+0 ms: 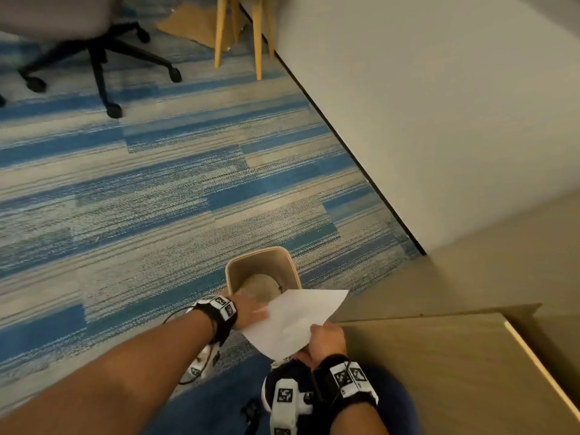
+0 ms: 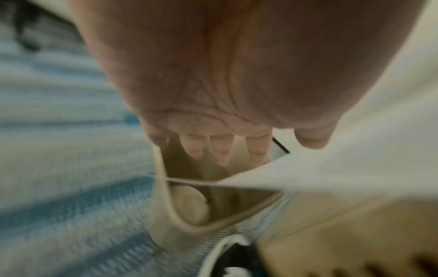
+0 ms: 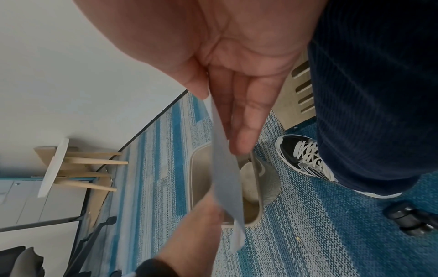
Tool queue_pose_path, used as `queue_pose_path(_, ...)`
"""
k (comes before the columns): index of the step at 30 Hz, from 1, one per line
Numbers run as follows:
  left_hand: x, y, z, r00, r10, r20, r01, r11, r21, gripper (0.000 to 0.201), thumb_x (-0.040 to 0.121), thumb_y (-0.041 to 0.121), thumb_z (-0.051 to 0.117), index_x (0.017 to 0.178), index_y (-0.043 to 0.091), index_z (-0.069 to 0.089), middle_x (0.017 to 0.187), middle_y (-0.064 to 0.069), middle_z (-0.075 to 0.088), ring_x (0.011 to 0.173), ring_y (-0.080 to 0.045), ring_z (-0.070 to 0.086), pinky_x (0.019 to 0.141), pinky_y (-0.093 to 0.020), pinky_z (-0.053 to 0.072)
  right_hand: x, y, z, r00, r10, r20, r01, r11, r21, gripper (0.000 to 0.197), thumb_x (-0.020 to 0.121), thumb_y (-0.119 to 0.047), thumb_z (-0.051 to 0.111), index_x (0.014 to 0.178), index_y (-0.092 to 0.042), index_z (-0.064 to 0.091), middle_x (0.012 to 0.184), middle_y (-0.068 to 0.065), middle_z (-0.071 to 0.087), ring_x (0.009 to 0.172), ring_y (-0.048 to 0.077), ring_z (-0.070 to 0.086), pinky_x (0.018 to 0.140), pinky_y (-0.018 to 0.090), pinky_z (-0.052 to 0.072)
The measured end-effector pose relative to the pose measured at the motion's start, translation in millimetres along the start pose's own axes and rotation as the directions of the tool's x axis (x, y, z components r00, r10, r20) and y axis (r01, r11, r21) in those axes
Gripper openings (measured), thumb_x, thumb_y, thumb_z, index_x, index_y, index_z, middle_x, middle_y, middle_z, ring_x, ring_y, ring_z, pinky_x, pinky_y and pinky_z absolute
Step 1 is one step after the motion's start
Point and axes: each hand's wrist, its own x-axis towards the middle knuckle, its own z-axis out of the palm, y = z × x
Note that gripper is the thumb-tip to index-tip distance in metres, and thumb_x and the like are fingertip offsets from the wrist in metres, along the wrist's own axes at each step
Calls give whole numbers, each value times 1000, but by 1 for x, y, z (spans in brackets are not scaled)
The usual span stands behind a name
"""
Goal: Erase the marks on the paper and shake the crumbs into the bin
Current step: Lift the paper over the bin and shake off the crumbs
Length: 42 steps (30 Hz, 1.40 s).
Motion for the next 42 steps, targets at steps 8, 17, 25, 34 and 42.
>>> queue_pose_path(8, 21, 15, 8, 993, -12, -119, -14, 976, -217, 58, 103, 38, 40, 155, 17, 24, 157, -11, 36, 140, -28, 39, 111, -29, 31, 5, 7, 2, 999, 35, 2, -31, 863, 505, 19, 92, 8, 49, 84, 5, 66, 81, 22, 69, 74, 37, 65, 61, 45, 61)
queue_pose_path(17, 54, 15, -3, 954, -237, -183, 141, 895, -423, 45, 86, 12, 60, 130, 4, 58, 127, -15, 62, 115, -31, 61, 90, -28, 47, 9, 14, -3, 995, 96, -25, -67, 841, 537, 10, 91, -1, 60, 96, -8, 61, 90, 25, 72, 75, 46, 73, 53, 43, 61)
queue_pose_path(25, 43, -9, -42, 862, -273, -428, 115, 927, -358, 26, 91, 21, 58, 114, 17, 71, 123, -7, 68, 114, -28, 62, 99, -32, 47, 39, 33, 0, 989, 80, -121, -41, 955, 294, 19, 73, -10, 62, 87, -2, 72, 92, 16, 76, 84, 37, 72, 74, 51, 63)
queue_pose_path(34, -59, 43, 24, 915, 390, -101, -403, 891, -208, 56, 99, 66, 24, 148, 41, 35, 159, 10, 28, 147, -15, 26, 120, -32, 13, 31, 25, 1, 994, 25, -105, 1, 970, 243, 30, 95, -18, 59, 111, 6, 68, 94, 15, 71, 88, 35, 70, 83, 42, 61)
queue_pose_path(42, -72, 30, 44, 947, 321, -25, -313, 899, -306, 102, 75, 91, 17, 157, 30, 18, 164, 9, 12, 151, -10, 6, 123, -39, 3, 26, 21, 2, 998, 39, -47, -17, 914, 405, 14, 93, 0, 53, 94, 7, 65, 93, 19, 70, 87, 40, 69, 84, 57, 60)
